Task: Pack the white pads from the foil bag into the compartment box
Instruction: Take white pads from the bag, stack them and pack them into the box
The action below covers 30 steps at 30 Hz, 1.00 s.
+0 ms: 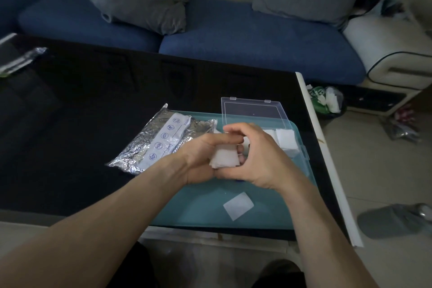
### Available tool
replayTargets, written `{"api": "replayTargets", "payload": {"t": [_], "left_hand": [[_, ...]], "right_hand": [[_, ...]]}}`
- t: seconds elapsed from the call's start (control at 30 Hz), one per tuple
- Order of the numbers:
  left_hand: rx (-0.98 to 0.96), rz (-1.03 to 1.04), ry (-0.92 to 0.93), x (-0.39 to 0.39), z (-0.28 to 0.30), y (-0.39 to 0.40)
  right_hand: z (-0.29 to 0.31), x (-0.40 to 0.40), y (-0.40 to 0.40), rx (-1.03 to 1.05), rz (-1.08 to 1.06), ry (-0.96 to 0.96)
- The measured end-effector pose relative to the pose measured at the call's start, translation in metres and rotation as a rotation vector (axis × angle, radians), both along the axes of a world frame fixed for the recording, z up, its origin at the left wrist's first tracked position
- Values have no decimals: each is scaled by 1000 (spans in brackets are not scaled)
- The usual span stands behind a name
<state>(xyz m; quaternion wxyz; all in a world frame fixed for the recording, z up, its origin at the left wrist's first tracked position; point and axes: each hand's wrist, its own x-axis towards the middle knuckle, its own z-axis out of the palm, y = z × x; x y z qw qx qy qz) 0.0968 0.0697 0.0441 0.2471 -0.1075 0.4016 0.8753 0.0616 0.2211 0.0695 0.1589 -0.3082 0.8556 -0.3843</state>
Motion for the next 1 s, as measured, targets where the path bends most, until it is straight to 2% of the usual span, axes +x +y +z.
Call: {"api": "replayTargets", "payload": {"t": [0.17, 0.27, 0.33, 0.43, 0.53, 0.63, 0.7, 0.77, 0.87, 0.93, 1.0], "left_hand": [[8, -54, 38, 4, 2, 6], [-10, -87, 80, 5, 5, 6], [-43, -29, 62, 5, 5, 7], [-61, 93, 35, 4, 3, 8], [-122, 90, 33, 3, 4, 7], [-158, -14, -1, 4, 6, 6], [-189, 1, -13, 3, 3, 8], [-342, 75, -7, 2, -1, 10], [-594, 112, -4, 2, -7, 8], [-596, 69, -32, 4, -7, 8], [-602, 13, -62, 6, -6, 12]], "right_hand": [[-1, 0, -1, 129, -21, 38], [-2, 0, -1, 117, -66, 11], [-3, 0, -1, 100, -58, -5], [0, 2, -4, 202, -46, 74], [2, 5, -6, 201, -75, 105], [0, 4, -6, 99, -10, -54], [-3, 4, -3, 111, 35, -167], [0, 3, 4, 188, 40, -205], [2, -1, 19, 279, -96, -207], [-3, 3, 23, 397, -185, -239], [-18, 13, 20, 588, -204, -179]]}}
